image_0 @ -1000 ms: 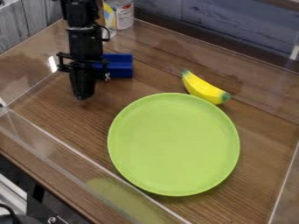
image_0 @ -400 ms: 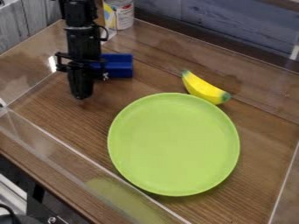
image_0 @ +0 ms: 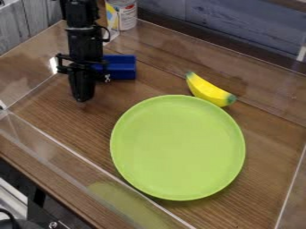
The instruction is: Remove the blue object from inside the green plate and put it on the table
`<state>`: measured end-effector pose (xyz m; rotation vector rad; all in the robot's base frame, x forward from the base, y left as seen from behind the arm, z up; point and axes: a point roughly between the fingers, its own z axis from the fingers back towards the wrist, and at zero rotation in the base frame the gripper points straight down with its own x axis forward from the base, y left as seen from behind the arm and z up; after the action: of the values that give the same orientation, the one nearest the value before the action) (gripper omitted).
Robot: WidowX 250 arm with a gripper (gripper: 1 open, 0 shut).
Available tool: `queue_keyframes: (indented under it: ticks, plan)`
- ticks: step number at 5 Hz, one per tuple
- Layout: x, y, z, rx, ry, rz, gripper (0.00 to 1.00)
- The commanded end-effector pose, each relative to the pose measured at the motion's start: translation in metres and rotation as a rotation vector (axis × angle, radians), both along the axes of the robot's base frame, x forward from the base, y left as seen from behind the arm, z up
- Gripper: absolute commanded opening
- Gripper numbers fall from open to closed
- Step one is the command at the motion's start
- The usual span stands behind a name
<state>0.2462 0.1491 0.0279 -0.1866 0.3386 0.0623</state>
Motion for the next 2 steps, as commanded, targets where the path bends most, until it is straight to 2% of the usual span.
queue_keyframes:
  ticks: [1,2]
  plan:
    - [0.0055,0.0071,0.0143,0.028,-0.044,0.007,0.0]
    - [0.0052,0.0067,0.015,0.026,-0.041,0.006,0.0]
